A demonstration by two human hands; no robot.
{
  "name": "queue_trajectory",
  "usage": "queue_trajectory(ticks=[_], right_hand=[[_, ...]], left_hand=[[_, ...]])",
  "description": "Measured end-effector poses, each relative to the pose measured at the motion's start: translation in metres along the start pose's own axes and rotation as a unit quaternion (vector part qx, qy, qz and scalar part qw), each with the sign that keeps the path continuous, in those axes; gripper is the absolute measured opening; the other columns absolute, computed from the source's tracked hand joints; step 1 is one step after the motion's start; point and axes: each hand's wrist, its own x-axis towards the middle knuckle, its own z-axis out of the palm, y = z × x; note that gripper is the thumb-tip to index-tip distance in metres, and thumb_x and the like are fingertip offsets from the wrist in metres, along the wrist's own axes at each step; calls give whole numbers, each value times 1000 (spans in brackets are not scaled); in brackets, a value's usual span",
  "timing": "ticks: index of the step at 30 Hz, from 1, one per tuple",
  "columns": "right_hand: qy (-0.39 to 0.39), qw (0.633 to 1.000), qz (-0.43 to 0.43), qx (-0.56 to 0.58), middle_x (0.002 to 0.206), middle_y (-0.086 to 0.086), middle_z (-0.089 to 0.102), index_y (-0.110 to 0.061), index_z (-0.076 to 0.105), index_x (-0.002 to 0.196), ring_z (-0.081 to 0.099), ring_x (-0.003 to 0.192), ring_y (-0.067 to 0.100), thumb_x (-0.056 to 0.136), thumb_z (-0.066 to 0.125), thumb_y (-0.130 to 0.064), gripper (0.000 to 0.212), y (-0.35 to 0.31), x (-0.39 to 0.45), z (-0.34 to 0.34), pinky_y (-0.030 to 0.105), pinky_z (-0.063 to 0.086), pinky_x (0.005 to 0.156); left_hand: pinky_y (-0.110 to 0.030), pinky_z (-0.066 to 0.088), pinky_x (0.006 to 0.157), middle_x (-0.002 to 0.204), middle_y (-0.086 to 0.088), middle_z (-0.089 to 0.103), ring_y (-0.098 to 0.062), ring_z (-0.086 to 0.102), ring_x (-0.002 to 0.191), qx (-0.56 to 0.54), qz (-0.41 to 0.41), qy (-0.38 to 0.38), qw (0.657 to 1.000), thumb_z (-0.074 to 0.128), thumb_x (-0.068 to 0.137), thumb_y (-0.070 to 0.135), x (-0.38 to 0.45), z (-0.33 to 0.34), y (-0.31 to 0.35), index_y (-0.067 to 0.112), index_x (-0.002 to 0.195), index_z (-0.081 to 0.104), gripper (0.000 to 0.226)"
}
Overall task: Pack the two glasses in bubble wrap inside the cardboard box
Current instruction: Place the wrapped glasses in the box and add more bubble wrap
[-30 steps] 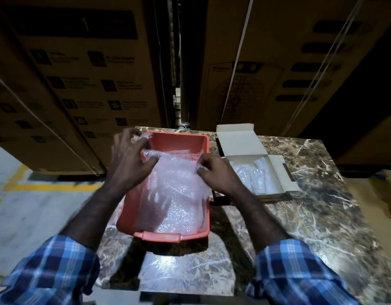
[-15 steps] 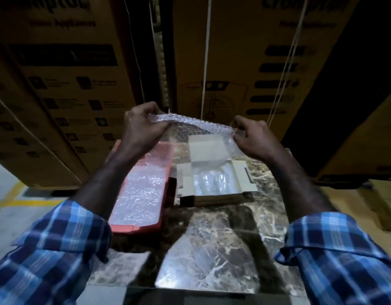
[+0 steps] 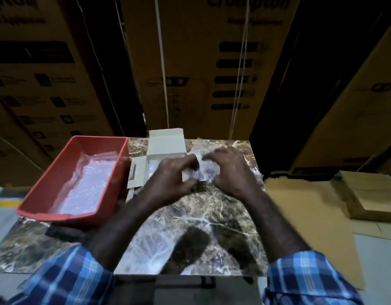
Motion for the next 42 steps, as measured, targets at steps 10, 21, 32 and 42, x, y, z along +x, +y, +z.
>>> queue_trajectory(ticks=[10, 21, 32, 42], right_hand=[[-119, 988, 75, 68, 124, -1, 70, -24, 66, 129, 62, 111, 16, 81, 67, 2, 55, 39, -106, 96, 33, 41, 110], [-217, 974, 71, -5, 124, 8, 69, -22, 56, 139, 61, 114, 25, 83, 56, -3, 59, 40, -129, 136, 27, 38, 104], [-239, 906, 273, 218, 70, 3, 72, -18, 73, 72, 64, 61, 12, 88, 72, -16, 16, 85, -113, 128, 19, 46, 56], [-65, 753, 453, 473, 61, 14, 59, 9, 62, 79, 50, 38, 8, 92, 59, 10, 14, 76, -96, 138, 17, 41, 39]], left_hand=[[-17, 48, 77, 99, 20, 63, 5, 60, 93, -49, -149, -169, 973, 73, 84, 23, -107, 87, -34, 36, 106, 56, 31], [-18, 47, 67, 73, 15, 66, 2, 62, 75, -66, -209, -150, 964, 72, 62, 4, -131, 104, -69, 20, 71, 66, 20], [-21, 49, 63, 74, -7, 75, -9, 69, 68, -173, -377, -137, 900, 86, 52, 13, -152, 52, -142, 11, 65, 72, 19], [-15, 45, 48, 55, 5, 62, -5, 57, 49, -279, -496, -13, 822, 61, 94, -2, -160, 58, -165, -1, 73, 64, 21]])
